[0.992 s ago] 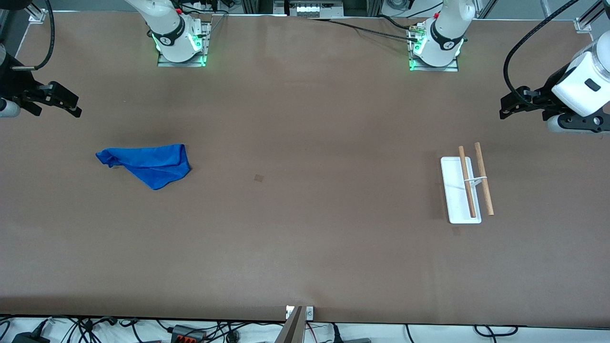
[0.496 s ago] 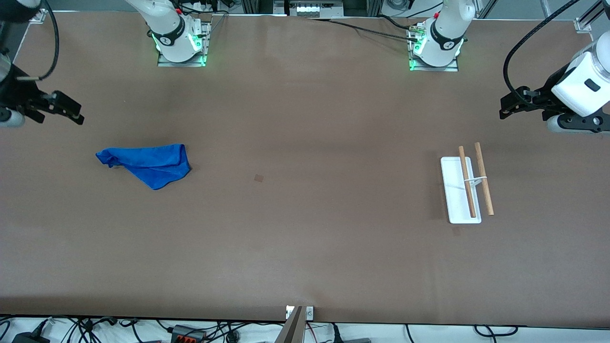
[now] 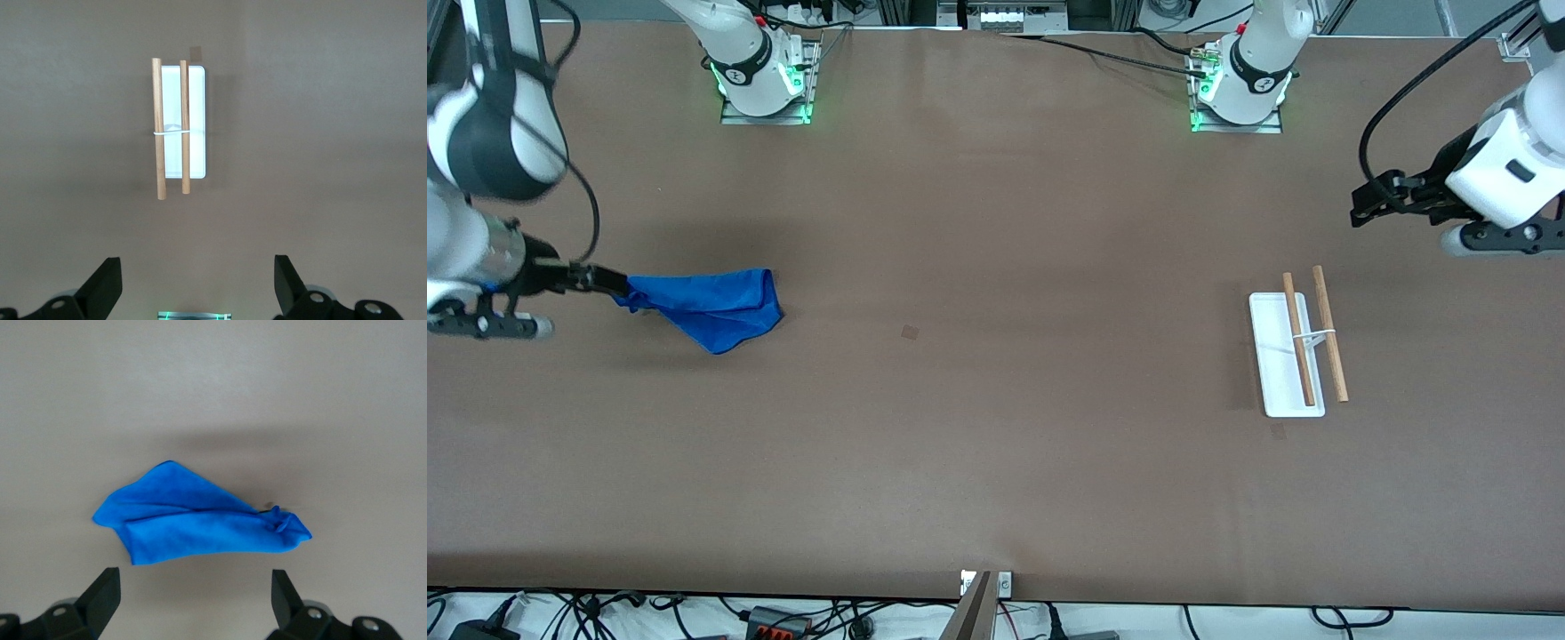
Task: Pass towel and hang on rack
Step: 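Reach the right gripper down to the blue towel's corner, then close the right gripper on the towel corner and lift it, then carry the towel toward the middle while the left gripper approaches it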
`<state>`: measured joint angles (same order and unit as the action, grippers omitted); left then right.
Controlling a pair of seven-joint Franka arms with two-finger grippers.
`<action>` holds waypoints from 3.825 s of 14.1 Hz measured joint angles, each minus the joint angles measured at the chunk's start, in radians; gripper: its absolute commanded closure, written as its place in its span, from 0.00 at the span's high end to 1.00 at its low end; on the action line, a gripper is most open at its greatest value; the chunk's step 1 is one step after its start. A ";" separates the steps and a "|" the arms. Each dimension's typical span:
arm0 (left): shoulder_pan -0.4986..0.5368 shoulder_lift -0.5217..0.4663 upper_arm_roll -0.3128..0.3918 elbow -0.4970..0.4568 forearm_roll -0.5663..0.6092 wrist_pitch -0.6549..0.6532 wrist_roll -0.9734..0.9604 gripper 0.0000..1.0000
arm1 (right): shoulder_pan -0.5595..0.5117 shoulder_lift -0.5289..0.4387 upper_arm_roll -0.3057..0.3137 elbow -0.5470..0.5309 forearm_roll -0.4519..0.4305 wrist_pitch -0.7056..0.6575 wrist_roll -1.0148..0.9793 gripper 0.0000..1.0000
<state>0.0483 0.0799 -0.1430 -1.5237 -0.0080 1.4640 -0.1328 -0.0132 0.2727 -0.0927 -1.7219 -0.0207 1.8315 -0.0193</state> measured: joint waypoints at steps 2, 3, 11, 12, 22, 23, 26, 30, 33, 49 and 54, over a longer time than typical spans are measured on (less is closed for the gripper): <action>0.001 0.040 -0.004 0.001 0.000 0.003 -0.001 1.00 | -0.045 0.057 -0.003 0.034 -0.009 -0.001 -0.009 1.00; 0.005 0.057 -0.004 0.008 0.000 0.004 -0.001 1.00 | -0.070 0.076 -0.005 0.040 -0.012 -0.002 -0.020 1.00; 0.007 0.081 -0.004 0.027 0.000 -0.017 -0.001 1.00 | -0.169 0.241 -0.007 0.044 -0.001 -0.014 -0.023 1.00; 0.007 0.082 -0.004 0.028 0.000 -0.018 -0.001 1.00 | -0.190 0.260 -0.008 0.044 0.030 -0.014 -0.016 1.00; 0.000 0.083 -0.013 0.033 0.000 -0.018 -0.001 1.00 | -0.354 0.368 -0.009 0.045 0.310 -0.080 0.135 1.00; 0.000 0.083 -0.013 0.033 0.000 -0.018 -0.001 1.00 | -0.359 0.373 -0.009 0.045 0.316 -0.088 0.143 1.00; -0.002 0.083 -0.013 0.033 0.000 -0.018 -0.001 1.00 | -0.386 0.390 -0.009 0.045 0.328 -0.097 0.146 1.00; -0.010 0.083 -0.014 0.033 0.000 -0.018 -0.001 1.00 | -0.406 0.415 -0.009 0.045 0.359 -0.097 0.146 1.00; -0.017 0.083 -0.016 0.033 0.000 -0.018 -0.001 1.00 | -0.406 0.426 -0.008 0.045 0.364 -0.097 0.144 0.72; -0.026 0.084 -0.015 0.034 0.000 -0.018 -0.001 1.00 | -0.383 0.424 0.015 0.087 0.364 -0.138 -0.109 0.00; -0.026 0.084 -0.014 0.034 0.000 -0.018 -0.001 1.00 | -0.238 0.374 0.020 0.445 0.312 -0.452 -0.114 0.00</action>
<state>0.0227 0.1639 -0.1574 -1.4901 -0.0079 1.4455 -0.1339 -0.2510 0.6463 -0.0725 -1.2771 0.2912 1.3792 -0.1332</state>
